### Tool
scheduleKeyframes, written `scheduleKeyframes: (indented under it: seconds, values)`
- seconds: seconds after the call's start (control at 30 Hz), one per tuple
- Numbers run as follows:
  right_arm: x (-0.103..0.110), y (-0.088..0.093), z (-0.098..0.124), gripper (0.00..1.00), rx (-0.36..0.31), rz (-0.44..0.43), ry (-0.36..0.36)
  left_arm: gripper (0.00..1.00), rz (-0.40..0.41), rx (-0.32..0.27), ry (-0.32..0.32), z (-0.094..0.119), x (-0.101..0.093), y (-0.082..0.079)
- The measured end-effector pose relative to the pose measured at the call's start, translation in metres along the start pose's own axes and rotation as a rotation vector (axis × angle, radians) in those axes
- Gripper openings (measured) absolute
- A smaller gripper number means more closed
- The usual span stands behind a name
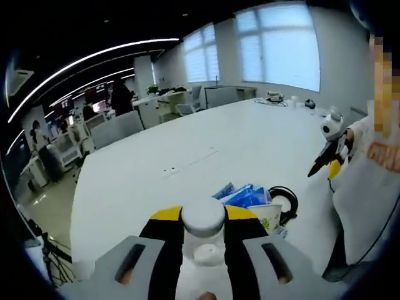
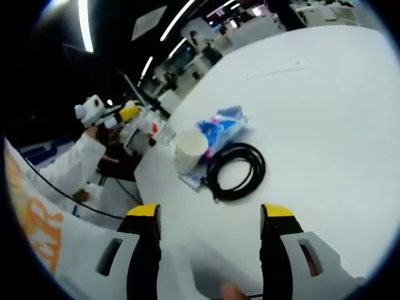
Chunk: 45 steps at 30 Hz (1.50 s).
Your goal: Arrange the tabletop items into an orderly group along one side of the table until the central work area is clear of visible clutter.
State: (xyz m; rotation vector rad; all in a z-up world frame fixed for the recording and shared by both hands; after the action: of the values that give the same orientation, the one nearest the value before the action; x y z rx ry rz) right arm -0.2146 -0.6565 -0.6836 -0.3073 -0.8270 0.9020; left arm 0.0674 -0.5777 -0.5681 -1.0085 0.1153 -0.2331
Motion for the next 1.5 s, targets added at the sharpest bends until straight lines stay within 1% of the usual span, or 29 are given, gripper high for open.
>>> scheduleKeyframes:
  seconds: [0.07,0.13,0.17,0.23,0.27,0.3,0.33,0.4,0.53,0.6,0.67,0.77,0.87,0.97,1.07,1.13,1.17,1.3,1.4,1.5]
  values:
    - [-0.001,0.000,0.000,0.62,0.001,-0.002,0.004,0.22,-0.027,0.015,0.021,-0.003,0.006,-0.001]
    - [-0.004,0.001,-0.001,0.62,0.007,-0.002,0.010,0.22,-0.046,0.013,0.043,-0.006,0.014,-0.004]
    - [-0.005,0.001,-0.001,0.62,0.008,-0.004,0.012,0.22,-0.059,0.009,0.056,-0.009,0.015,-0.009]
    - [-0.006,0.000,-0.001,0.63,0.010,-0.011,0.016,0.23,-0.075,0.010,0.069,-0.012,0.023,-0.014]
    - [-0.007,0.000,-0.001,0.62,0.011,-0.012,0.018,0.23,-0.081,0.018,0.070,-0.014,0.026,-0.015]
    - [-0.008,-0.001,-0.001,0.62,0.014,-0.012,0.023,0.23,-0.104,0.044,0.070,-0.016,0.034,-0.014]
    - [-0.009,-0.001,-0.002,0.62,0.018,-0.011,0.028,0.23,-0.118,0.048,0.080,-0.018,0.036,-0.016]
    - [-0.010,-0.001,-0.002,0.62,0.020,-0.011,0.033,0.23,-0.140,0.037,0.097,-0.022,0.042,-0.022]
    - [-0.010,-0.002,-0.003,0.62,0.024,-0.022,0.036,0.23,-0.162,0.012,0.128,-0.028,0.063,-0.030]
    - [-0.010,-0.001,-0.004,0.62,0.034,-0.014,0.042,0.23,-0.186,0.014,0.140,-0.033,0.073,-0.033]
    - [-0.010,-0.001,-0.005,0.62,0.039,-0.015,0.045,0.23,-0.203,0.008,0.157,-0.037,0.079,-0.035]
    - [-0.009,0.000,-0.006,0.62,0.045,-0.021,0.048,0.23,-0.236,0.005,0.197,-0.045,0.086,-0.038]
    - [-0.009,0.001,-0.008,0.62,0.062,-0.020,0.057,0.23,-0.284,0.025,0.254,-0.054,0.091,-0.038]
    - [-0.008,0.000,-0.010,0.62,0.072,-0.020,0.062,0.23,-0.312,-0.005,0.304,-0.060,0.095,-0.045]
    - [-0.007,-0.002,-0.013,0.62,0.076,-0.024,0.066,0.23,-0.320,-0.017,0.330,-0.067,0.106,-0.046]
    - [-0.006,-0.003,-0.015,0.62,0.081,-0.027,0.069,0.23,-0.325,-0.011,0.336,-0.073,0.113,-0.047]
    - [-0.005,-0.003,-0.016,0.62,0.085,-0.026,0.070,0.23,-0.341,-0.011,0.346,-0.076,0.116,-0.048]
    - [-0.004,-0.005,-0.019,0.62,0.087,-0.027,0.073,0.23,-0.375,-0.009,0.385,-0.088,0.120,-0.051]
    - [-0.004,-0.002,-0.022,0.62,0.103,-0.025,0.078,0.23,-0.375,-0.006,0.414,-0.097,0.122,-0.050]
    - [-0.004,-0.001,-0.022,0.62,0.108,-0.030,0.078,0.23,-0.375,-0.001,0.479,-0.106,0.117,-0.044]
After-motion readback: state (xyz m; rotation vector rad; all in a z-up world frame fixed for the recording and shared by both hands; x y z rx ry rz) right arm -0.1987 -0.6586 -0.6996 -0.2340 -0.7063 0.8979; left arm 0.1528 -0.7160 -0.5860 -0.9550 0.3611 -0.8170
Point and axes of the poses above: the point that each gripper's makers call its tool centre point, and the gripper's own axes: z roughly backward along the fingers, x roughly to its left, y roughly out of its underside, the point moved 1 cm from there along z, roughly backward along the fingers, and after that the axes turned 12 degrees about y, right-handed, at the moved point
